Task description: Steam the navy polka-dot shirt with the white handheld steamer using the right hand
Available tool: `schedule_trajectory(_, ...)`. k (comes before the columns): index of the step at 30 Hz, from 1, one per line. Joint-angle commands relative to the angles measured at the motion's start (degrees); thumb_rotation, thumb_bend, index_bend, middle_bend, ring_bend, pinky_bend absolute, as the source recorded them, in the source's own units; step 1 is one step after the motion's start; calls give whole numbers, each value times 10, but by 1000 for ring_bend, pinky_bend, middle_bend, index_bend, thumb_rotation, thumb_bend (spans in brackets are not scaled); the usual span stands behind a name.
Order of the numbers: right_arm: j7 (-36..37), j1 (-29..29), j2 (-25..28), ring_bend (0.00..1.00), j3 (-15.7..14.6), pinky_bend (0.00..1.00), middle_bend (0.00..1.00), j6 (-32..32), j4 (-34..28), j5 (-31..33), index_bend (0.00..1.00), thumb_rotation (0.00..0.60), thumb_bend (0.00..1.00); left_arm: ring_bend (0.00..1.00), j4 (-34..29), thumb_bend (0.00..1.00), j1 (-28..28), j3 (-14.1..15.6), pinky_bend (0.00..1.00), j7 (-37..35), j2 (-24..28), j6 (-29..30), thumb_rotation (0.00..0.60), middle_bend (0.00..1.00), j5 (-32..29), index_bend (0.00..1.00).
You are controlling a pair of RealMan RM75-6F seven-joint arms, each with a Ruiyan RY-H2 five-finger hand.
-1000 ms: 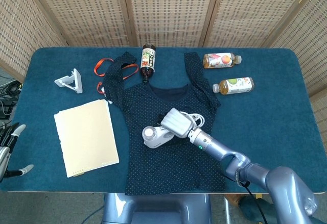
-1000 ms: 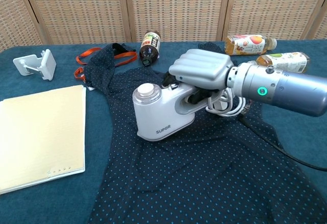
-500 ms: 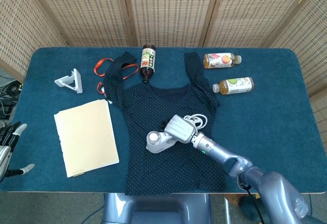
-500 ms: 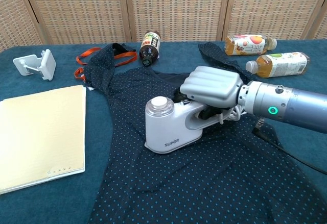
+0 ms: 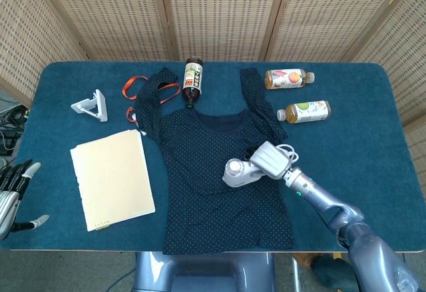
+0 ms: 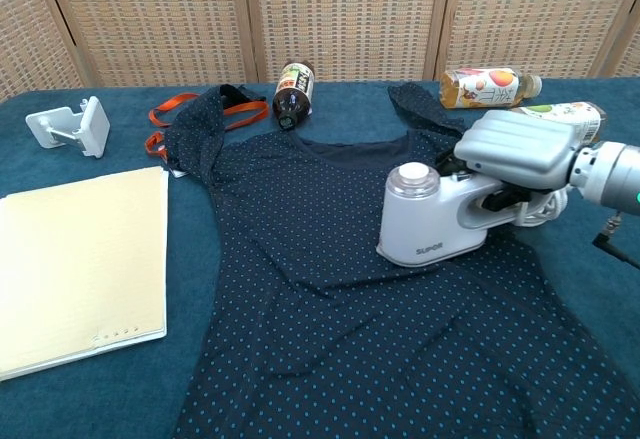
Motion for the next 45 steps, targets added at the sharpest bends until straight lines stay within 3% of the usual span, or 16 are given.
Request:
schedule_trajectory(1,30,-23,-8,677,0,1000,563,0,35,14,601,600,1000,0,-1,0,0,1,0,2,-1,1,600,0,2,0)
schedule_trajectory(9,60,-35,-17,679,-17,1000,563,18,56,1,601,600,1000,0,-4,0,3,3,0,7,-2,9,600,0,8,0)
schedule_trajectory(20,71,-31,-16,679,-50,1000,563,100,27,-42,601,600,1000,0,-8,0,6,4,0,7,-1,18,600,0,13,0)
schedule_trajectory(33,19,-17,-8,679,-90,1000,563,179,-30,-106,601,600,1000,0,-7,0,10,4,0,11,-3,30,600,0,20,0)
schedule_trajectory(45,-16,-10,-4,679,-110,1000,563,169,-51,-131,602,600,1000,0,-6,0,9,3,0,11,-4,28,600,0,17,0)
